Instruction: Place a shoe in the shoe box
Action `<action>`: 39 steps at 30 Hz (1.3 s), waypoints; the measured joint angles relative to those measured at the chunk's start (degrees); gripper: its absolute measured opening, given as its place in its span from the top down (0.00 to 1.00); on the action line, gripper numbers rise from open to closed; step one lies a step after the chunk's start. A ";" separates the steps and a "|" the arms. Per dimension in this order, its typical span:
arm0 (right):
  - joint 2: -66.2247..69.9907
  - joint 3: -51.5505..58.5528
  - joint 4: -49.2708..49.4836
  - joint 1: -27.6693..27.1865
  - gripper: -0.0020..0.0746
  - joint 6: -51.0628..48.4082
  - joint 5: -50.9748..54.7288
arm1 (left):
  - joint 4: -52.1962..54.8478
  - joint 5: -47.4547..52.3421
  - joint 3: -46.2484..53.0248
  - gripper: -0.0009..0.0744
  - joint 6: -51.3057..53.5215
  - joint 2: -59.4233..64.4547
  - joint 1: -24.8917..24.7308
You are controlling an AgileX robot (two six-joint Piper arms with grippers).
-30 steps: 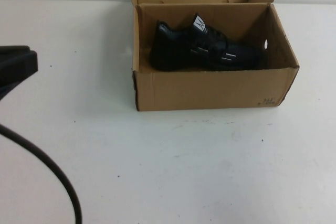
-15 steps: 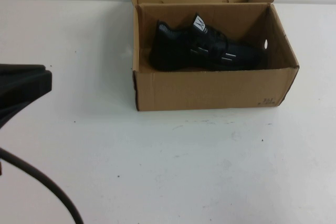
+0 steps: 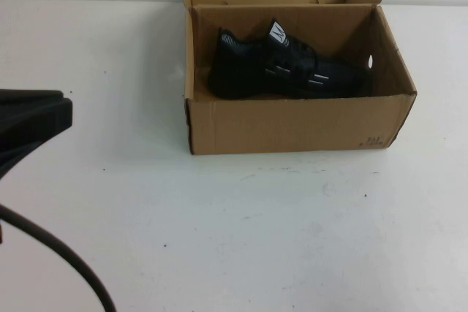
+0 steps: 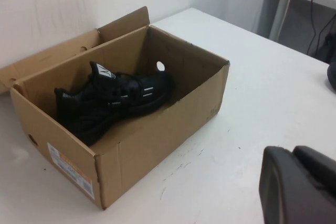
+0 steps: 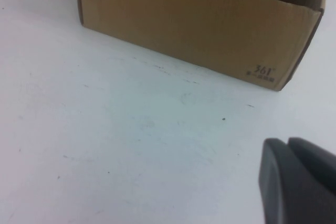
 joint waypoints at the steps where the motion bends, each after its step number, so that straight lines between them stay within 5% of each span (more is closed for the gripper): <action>1: 0.00 0.09 0.00 0.00 0.99 0.00 0.00 | 0.00 0.00 0.00 0.99 0.00 0.00 0.00; 10: 0.00 0.09 0.00 0.00 0.99 0.00 0.00 | -3.19 -14.18 0.40 0.99 0.58 0.00 -0.29; 23: 0.00 0.09 0.36 0.00 0.99 0.00 0.00 | -6.59 -46.60 9.83 0.99 8.52 -4.58 -15.03; 26: 0.00 0.09 1.21 0.00 0.99 0.00 0.00 | 1.24 -50.96 14.00 0.99 -0.51 -5.82 -15.29; 32: 0.00 0.09 1.79 0.00 0.99 0.00 0.00 | 33.66 -51.93 21.48 0.99 -26.68 -9.38 -15.30; 39: 0.00 0.09 1.93 0.00 0.99 0.00 0.00 | 46.57 -53.06 32.09 0.99 -38.71 -18.69 -12.92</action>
